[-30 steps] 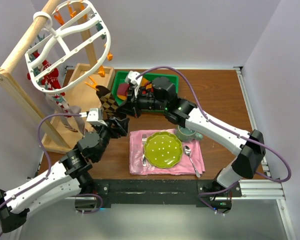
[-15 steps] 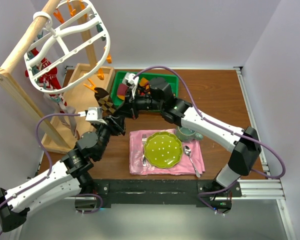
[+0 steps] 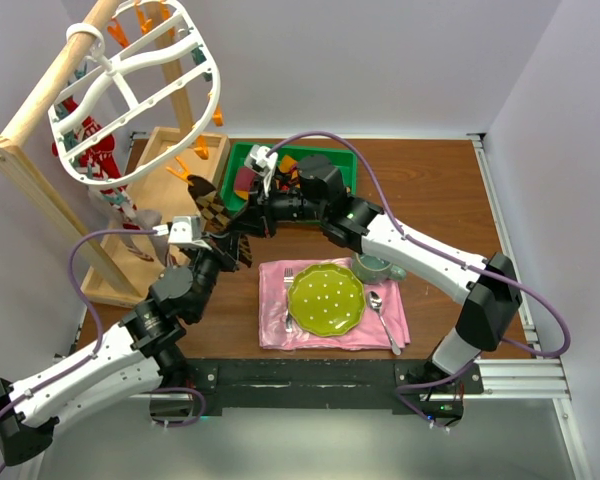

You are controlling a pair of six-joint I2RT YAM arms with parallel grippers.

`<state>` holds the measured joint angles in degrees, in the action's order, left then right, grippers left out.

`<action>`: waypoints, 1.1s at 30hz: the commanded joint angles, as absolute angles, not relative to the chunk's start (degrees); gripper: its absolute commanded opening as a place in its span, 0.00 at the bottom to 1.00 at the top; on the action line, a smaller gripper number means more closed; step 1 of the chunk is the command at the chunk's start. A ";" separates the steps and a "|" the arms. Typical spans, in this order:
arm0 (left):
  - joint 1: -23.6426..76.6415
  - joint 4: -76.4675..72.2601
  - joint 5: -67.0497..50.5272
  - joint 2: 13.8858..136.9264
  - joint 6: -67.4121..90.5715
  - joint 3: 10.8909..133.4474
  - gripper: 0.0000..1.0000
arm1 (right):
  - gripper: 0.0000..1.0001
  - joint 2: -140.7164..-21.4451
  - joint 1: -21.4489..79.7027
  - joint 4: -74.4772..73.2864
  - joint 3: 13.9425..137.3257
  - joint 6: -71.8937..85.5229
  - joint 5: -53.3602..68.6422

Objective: Remove the socks clipped to the hanger
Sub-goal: Remove the sock from the hanger.

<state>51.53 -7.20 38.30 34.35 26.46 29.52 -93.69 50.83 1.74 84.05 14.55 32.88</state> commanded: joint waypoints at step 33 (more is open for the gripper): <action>51.77 -8.35 38.50 39.46 31.38 30.23 0.00 | 0.67 -102.73 70.75 -6.85 115.48 -5.09 -31.11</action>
<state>51.53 -5.52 37.91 38.65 30.85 28.38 -98.85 69.14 -0.82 108.77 -1.28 -23.64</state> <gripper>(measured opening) 0.037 0.670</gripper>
